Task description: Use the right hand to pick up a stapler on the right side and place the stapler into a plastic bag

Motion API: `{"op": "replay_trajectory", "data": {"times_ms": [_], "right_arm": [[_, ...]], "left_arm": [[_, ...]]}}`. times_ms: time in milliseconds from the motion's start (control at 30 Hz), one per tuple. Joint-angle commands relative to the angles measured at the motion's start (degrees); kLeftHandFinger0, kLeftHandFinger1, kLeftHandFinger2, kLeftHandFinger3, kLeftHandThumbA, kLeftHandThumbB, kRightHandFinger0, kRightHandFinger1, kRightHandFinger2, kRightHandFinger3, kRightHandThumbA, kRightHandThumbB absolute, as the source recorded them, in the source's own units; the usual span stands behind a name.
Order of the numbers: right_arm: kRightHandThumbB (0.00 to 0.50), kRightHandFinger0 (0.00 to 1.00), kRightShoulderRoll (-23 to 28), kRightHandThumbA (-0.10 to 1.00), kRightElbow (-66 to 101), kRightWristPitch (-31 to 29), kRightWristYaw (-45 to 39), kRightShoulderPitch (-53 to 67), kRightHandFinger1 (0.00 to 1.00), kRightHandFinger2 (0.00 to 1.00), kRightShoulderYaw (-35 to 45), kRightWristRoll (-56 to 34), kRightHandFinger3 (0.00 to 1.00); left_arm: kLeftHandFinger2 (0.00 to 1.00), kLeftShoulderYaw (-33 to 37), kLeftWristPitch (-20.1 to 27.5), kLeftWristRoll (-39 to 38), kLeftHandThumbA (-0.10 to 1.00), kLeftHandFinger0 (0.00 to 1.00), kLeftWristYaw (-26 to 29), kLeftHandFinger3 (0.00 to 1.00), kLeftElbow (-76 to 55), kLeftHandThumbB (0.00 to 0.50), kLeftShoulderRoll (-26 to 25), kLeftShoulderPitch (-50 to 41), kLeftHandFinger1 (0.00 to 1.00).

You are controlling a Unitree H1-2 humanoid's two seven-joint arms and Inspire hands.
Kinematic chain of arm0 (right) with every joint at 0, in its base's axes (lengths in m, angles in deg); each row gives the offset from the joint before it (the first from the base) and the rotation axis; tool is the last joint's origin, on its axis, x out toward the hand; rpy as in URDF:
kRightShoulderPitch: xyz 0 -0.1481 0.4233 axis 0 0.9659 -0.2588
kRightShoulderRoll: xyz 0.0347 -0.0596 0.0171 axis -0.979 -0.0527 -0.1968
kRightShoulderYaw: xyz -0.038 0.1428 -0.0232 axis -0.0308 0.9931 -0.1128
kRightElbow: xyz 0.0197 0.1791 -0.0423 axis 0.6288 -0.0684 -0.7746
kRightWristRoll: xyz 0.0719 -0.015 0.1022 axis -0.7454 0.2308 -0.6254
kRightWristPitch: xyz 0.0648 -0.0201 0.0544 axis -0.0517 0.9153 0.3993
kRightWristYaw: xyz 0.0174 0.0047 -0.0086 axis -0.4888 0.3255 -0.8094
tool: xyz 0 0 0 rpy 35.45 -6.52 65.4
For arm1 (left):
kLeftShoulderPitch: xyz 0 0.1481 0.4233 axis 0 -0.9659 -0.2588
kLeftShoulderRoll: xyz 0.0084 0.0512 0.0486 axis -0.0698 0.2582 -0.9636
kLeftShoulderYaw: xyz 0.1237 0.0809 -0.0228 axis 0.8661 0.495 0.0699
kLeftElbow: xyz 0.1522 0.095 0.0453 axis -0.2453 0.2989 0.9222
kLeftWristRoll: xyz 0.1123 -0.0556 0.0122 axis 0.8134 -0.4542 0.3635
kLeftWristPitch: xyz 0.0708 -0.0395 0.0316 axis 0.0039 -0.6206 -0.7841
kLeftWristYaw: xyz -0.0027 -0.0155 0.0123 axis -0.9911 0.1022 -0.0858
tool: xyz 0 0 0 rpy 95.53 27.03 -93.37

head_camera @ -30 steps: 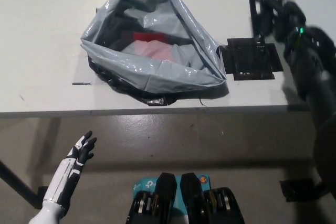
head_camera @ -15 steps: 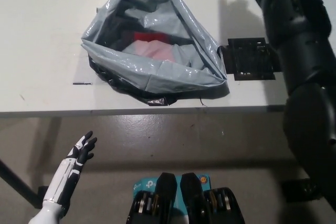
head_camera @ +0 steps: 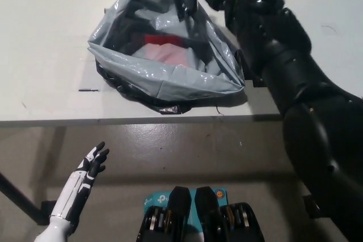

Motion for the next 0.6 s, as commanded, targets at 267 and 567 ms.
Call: {"op": "replay_trajectory", "data": {"times_ms": [267,567], "right_arm": [[0.227,0.00,2.2,0.45,3.1,-20.2,6.9,-4.7,0.11,0.31,-31.1,26.1,0.16],[0.259,0.00,4.3,0.52,4.3,-23.8,21.1,-3.4,0.02,0.30,-47.6,39.3,0.22]], "left_arm": [[1.00,1.1,0.5,0.8,0.99,1.00,-1.6,1.00,-2.2,0.064,-1.7,2.2,1.00],[1.00,1.6,0.9,0.9,0.90,1.00,-1.9,1.00,-1.8,0.037,-1.9,2.8,1.00]]}}
